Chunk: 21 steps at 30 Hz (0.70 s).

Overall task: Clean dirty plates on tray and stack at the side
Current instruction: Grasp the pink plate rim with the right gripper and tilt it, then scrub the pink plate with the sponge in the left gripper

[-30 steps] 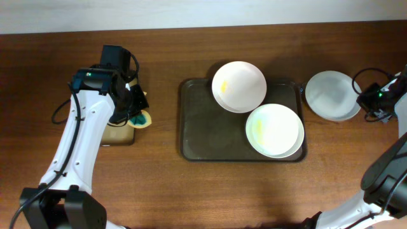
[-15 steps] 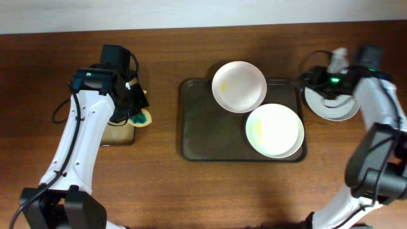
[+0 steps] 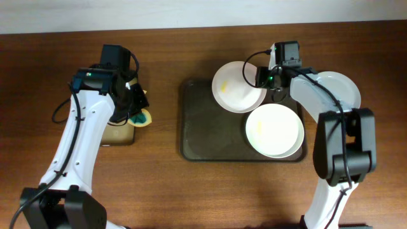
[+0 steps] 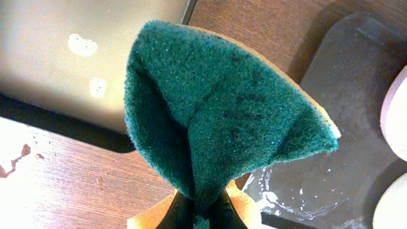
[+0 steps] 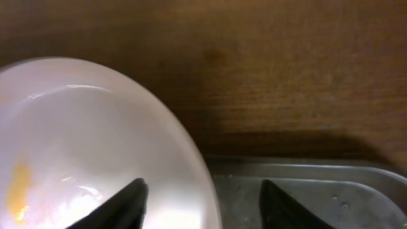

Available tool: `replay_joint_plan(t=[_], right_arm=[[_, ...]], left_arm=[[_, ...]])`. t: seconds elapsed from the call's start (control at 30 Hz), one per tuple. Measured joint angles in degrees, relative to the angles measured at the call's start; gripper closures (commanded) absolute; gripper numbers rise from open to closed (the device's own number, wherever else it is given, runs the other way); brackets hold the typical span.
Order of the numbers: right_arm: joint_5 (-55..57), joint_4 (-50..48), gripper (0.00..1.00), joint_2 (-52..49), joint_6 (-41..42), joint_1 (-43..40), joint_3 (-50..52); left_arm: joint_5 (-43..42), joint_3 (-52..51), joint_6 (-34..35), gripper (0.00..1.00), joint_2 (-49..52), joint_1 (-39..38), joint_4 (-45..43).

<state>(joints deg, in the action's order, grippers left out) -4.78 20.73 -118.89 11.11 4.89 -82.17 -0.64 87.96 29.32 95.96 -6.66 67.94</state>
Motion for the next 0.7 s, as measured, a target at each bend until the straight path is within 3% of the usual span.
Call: replay_joint_plan(t=[0.07,0.17,0.3,0.7], right_arm=[[0.39,-0.35,0.71,-1.40,-0.11,0.00,0.00],[0.39,-0.61,0.77,-1.99,0.24,0.07,0.02],[0.15,0.48,0.94,-1.99,0.48,1.60,0.00],[-6.10,19.34,0.96,1.38,-0.63,7.17,-0.50]], left_arm=[[0.00,0.00,0.00,1.00,0.00,-0.48,-0.04],[0.00,0.00,-0.02,1.00,0.00,-1.97,-0.55],[0.00,0.00,-0.02,1.00,0.00,-3.39,-1.60],[0.00,0.00,-0.02,1.00,0.00,-4.02,-3.06]])
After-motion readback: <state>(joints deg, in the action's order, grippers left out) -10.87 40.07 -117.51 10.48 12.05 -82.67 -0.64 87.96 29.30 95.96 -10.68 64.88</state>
